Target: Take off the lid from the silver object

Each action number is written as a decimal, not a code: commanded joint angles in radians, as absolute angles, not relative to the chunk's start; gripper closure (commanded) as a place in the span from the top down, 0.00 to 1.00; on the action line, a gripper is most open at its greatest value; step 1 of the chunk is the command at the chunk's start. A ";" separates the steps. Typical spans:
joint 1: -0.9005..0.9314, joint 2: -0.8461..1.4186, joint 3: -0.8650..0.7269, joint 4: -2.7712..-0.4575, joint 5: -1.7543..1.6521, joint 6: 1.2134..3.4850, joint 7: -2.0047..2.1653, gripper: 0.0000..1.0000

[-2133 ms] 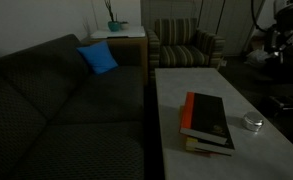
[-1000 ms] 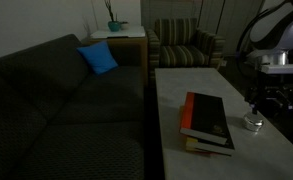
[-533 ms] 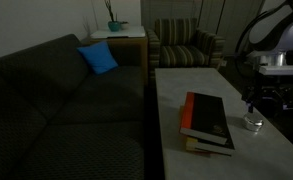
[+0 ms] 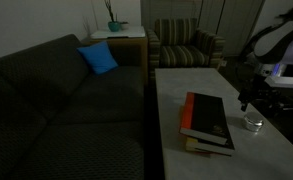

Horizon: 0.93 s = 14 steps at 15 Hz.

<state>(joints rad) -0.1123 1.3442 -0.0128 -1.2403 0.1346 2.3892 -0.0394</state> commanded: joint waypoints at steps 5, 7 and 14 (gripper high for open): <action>-0.146 1.415 -0.052 -1.198 0.115 2.420 0.007 1.00; -0.140 1.429 -0.069 -1.175 0.124 2.408 0.073 1.00; -0.144 1.443 -0.052 -1.128 0.126 2.385 0.084 1.00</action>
